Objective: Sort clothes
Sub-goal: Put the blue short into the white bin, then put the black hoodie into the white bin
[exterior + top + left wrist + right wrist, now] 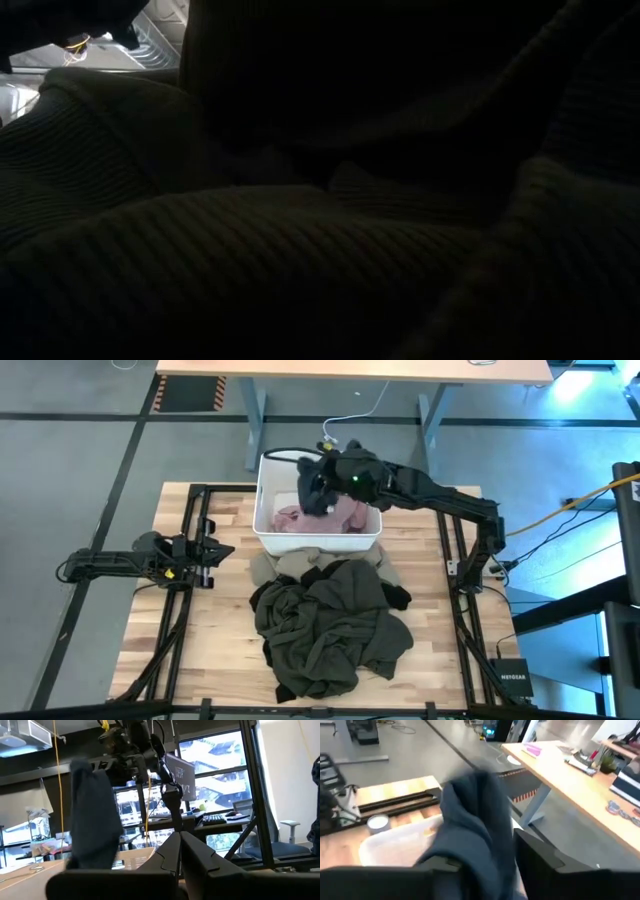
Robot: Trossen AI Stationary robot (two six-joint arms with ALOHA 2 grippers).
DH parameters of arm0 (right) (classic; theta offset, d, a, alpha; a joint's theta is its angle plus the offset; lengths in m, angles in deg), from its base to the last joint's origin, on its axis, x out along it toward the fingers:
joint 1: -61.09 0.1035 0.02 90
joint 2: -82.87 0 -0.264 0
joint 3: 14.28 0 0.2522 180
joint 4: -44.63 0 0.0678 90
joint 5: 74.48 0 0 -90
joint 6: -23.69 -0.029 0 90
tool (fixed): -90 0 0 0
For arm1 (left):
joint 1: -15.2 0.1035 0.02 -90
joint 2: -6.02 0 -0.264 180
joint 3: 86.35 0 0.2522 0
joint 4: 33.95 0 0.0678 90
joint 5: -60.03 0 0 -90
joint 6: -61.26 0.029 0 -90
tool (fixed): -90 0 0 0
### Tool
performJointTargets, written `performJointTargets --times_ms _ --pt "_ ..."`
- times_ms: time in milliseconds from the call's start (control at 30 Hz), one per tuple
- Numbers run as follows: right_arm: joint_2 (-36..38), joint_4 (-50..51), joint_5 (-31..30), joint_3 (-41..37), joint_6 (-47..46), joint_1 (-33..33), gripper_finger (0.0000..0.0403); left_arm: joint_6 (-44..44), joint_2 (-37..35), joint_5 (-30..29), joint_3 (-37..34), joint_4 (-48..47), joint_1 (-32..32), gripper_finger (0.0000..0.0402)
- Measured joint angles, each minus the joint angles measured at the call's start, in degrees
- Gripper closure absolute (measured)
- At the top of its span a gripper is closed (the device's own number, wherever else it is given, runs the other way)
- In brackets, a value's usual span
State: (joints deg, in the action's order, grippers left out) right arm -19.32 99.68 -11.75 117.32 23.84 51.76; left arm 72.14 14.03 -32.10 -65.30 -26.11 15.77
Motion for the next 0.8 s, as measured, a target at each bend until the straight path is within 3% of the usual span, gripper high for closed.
performJointTargets --times_ms 300,400,600,800 --pt "0.19 23.31 -0.08 10.19 -4.9 1.65 0.0177 -1.96 0.0 -4.46 0.0 -0.85 0.0 0.0394" --pt "0.35 31.82 5.08 13.23 -8.12 4.02 0.017 -1.93 0.0 -4.5 0.0 -2.06 0.0 0.0394" --pt "0.2 41.22 16.3 12.25 -17.92 13.66 0.017 -3.14 0.0 -4.48 0.0 -2.45 0.0 0.0394" --pt "0.17 38.98 15.74 4.73 -18.32 27.03 0.0171 -3.41 0.0 -4.52 0.0 -2.64 0.0 0.0394"
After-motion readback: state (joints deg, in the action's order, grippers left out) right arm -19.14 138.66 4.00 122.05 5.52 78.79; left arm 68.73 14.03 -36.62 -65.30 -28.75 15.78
